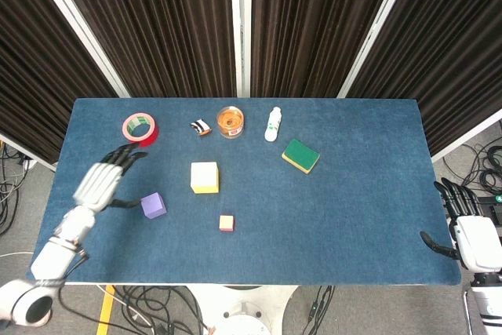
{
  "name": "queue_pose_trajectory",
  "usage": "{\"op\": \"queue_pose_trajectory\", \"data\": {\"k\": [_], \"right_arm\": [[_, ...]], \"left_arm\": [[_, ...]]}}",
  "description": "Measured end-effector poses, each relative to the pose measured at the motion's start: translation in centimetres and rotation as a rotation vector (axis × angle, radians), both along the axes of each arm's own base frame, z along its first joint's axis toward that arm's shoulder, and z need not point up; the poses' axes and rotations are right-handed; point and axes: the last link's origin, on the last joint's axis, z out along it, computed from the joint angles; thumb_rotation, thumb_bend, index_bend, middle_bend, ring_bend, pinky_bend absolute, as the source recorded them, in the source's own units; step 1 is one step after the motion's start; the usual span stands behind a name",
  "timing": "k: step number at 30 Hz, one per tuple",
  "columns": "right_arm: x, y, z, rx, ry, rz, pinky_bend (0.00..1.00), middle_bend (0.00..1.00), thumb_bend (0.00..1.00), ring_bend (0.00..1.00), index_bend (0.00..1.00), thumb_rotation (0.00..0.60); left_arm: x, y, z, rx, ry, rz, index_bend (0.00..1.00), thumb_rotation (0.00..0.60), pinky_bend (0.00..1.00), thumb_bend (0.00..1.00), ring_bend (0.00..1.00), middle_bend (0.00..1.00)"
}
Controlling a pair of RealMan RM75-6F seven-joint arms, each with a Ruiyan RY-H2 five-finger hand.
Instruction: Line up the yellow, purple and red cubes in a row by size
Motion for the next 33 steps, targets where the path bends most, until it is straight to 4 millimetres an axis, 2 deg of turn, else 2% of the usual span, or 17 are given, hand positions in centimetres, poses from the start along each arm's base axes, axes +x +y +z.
{"op": "queue_pose_trajectory", "data": {"k": [4,7,16,29,33], "right_arm": [[0.3,-0.5,0.1,0.005,0.01,0.009,0.0,0.02,0.13,0.0,0.0,0.6],[0.4,-0.7,0.3,0.006,0.016,0.011,0.0,0.02,0.13,0.0,0.0,0.6],[0.3,-1.1,0.4,0.014,0.022,0.004,0.0,0.02,0.13,0.0,0.0,0.6],[0.1,-1.3,0.5,0.021,0.02,-0.002,0.0,0.02,0.13,0.0,0.0,0.6],[0.0,-1.3,0.5,0.022,0.017,-0.003,0.0,0.02,0.13,0.0,0.0,0.6]], "left_arm": [[3.0,3.1,-2.8,-0.098,-0.033,-0.028,0.2,0.6,0.18,0.08,0.09,0.16],[4.5,4.5,-4.4,-0.149,-0.065,-0.013,0.2,0.6,0.18,0.06,0.09,0.15],[7.9,6.3,-8.6,-0.291,-0.111,0.05,0.16,0.6,0.18,0.05,0.09,0.12],[9.0,7.2,-13.2,-0.338,-0.006,0.11,0.16,0.6,0.18,0.05,0.08,0.1],[8.9,7.7,-14.2,-0.323,0.052,0.119,0.19,0.6,0.18,0.05,0.09,0.14]]}}
